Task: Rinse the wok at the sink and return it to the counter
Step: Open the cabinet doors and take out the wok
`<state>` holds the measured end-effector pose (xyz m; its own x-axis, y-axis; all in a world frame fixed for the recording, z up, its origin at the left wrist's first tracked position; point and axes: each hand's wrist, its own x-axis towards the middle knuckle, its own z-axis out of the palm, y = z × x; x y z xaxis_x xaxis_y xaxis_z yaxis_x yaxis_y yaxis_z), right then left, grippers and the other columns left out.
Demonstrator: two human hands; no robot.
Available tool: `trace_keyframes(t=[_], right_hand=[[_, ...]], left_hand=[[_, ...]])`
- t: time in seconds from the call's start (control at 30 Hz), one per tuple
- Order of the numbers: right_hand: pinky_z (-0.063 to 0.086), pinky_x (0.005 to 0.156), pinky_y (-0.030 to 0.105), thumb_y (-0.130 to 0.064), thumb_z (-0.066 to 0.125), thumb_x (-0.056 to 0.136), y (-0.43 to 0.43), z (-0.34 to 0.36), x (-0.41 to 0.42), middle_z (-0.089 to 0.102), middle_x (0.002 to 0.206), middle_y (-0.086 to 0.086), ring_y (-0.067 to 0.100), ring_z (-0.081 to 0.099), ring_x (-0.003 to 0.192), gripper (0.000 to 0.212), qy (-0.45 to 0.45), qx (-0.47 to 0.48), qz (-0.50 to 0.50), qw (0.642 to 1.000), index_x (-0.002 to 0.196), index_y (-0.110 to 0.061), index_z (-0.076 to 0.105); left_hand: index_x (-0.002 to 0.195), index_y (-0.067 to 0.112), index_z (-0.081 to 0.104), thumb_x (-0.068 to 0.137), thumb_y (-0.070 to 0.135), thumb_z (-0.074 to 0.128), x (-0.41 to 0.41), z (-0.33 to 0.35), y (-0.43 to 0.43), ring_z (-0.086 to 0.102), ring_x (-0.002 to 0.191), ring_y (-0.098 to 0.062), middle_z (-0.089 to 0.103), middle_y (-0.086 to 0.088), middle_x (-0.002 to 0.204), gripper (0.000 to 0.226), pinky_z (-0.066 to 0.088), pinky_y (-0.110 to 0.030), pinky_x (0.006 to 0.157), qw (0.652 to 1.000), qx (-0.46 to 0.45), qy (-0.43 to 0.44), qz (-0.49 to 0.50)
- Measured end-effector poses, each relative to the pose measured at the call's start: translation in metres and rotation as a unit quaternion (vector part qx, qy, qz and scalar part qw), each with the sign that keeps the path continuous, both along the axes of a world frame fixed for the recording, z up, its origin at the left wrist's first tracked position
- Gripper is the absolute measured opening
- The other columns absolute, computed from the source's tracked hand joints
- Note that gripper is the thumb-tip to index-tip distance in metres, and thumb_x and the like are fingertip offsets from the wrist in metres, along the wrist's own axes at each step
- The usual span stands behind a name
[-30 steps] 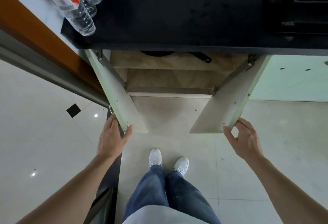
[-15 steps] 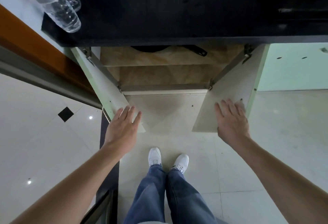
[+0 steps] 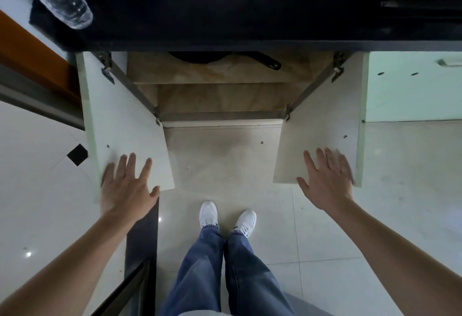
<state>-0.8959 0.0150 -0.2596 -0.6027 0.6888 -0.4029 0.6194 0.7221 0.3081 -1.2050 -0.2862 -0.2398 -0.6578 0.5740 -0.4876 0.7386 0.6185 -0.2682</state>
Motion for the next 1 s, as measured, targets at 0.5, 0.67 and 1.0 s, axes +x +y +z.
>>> trace_keyframes(t=[0.5, 0.67, 1.0], right_hand=[[0.015, 0.119, 0.055, -0.06, 0.037, 0.093, 0.008, -0.017, 0.017, 0.029, 0.159, 0.01, 0.031, 0.018, 0.15, 0.075, -0.06, -0.017, -0.083, 0.995, 0.155, -0.021, 0.022], [0.018, 0.12, 0.053, -0.057, 0.04, 0.093, 0.005, -0.003, -0.022, 0.031, 0.158, 0.01, 0.03, 0.023, 0.148, 0.072, -0.024, -0.025, -0.069, 0.997, 0.154, -0.02, 0.026], [0.033, 0.115, 0.053, -0.042, 0.059, 0.089, 0.042, -0.015, -0.087, 0.051, 0.144, 0.013, 0.032, 0.044, 0.137, 0.061, 0.153, -0.017, -0.046, 0.987, 0.14, -0.012, 0.046]], left_hand=[[0.156, 0.024, 0.021, 0.096, 0.052, 0.037, -0.034, -0.024, -0.034, 0.014, 0.153, -0.025, 0.02, -0.007, 0.165, 0.069, 0.008, -0.051, 0.121, 0.999, 0.014, -0.025, 0.047], [0.15, 0.022, 0.038, 0.095, 0.047, 0.047, -0.023, -0.012, 0.014, 0.033, 0.146, -0.024, 0.039, -0.002, 0.157, 0.062, 0.021, -0.047, 0.121, 0.993, 0.104, -0.054, 0.023], [0.147, 0.018, 0.041, 0.094, 0.048, 0.046, -0.004, -0.035, 0.144, 0.041, 0.141, -0.022, 0.046, -0.001, 0.152, 0.062, 0.032, -0.044, 0.118, 0.967, 0.233, -0.094, -0.05]])
